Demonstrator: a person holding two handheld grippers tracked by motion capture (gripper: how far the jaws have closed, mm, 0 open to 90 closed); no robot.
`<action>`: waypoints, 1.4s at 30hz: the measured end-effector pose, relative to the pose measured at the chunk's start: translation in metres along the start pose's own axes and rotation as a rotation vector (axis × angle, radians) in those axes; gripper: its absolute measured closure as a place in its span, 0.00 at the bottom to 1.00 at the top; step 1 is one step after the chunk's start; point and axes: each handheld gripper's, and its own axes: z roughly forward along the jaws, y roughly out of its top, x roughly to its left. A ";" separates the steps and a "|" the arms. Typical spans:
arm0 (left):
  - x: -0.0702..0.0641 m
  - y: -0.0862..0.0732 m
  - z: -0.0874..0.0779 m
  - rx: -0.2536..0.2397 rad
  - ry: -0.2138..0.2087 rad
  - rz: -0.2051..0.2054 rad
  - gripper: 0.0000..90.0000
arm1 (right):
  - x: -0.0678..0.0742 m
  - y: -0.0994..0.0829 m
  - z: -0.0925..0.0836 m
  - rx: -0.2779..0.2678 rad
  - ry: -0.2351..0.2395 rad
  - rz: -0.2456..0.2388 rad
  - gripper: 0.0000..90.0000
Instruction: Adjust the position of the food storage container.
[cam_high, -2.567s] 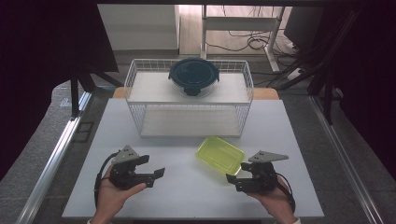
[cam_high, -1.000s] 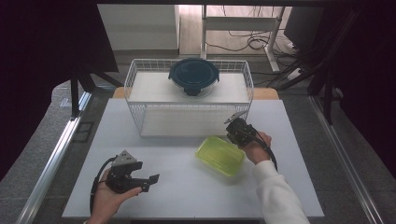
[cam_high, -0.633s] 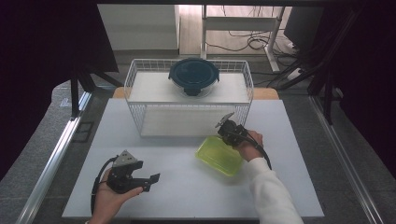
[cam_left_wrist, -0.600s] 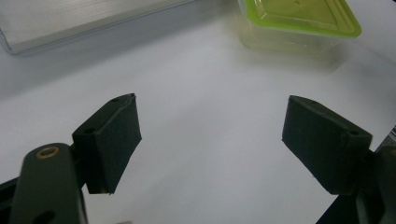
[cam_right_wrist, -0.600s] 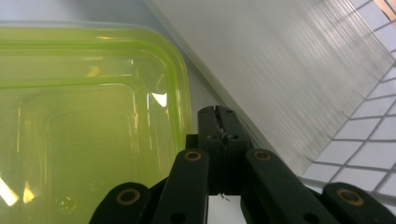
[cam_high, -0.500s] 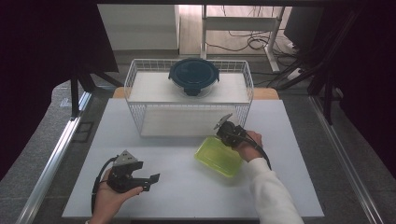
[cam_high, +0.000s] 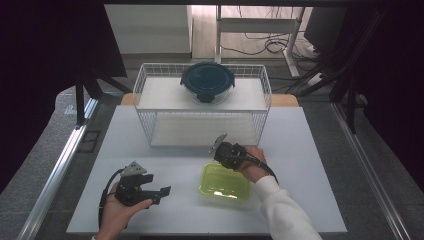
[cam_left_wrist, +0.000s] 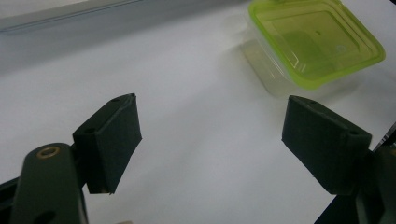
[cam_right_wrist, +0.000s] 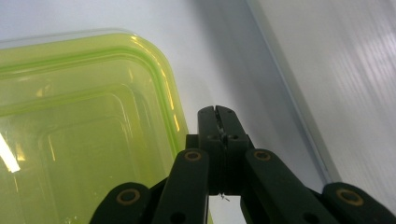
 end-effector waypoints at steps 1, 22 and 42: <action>0.000 0.000 0.000 0.001 0.000 0.000 0.21 | 0.001 0.001 0.000 -0.001 0.006 -0.002 0.99; 0.003 -0.002 0.002 0.014 0.006 -0.010 0.21 | 0.004 -0.048 -0.060 -0.145 -0.105 0.288 0.99; 0.004 -0.006 0.005 0.027 0.026 -0.028 0.21 | 0.034 -0.122 -0.055 -0.101 -0.044 0.620 0.98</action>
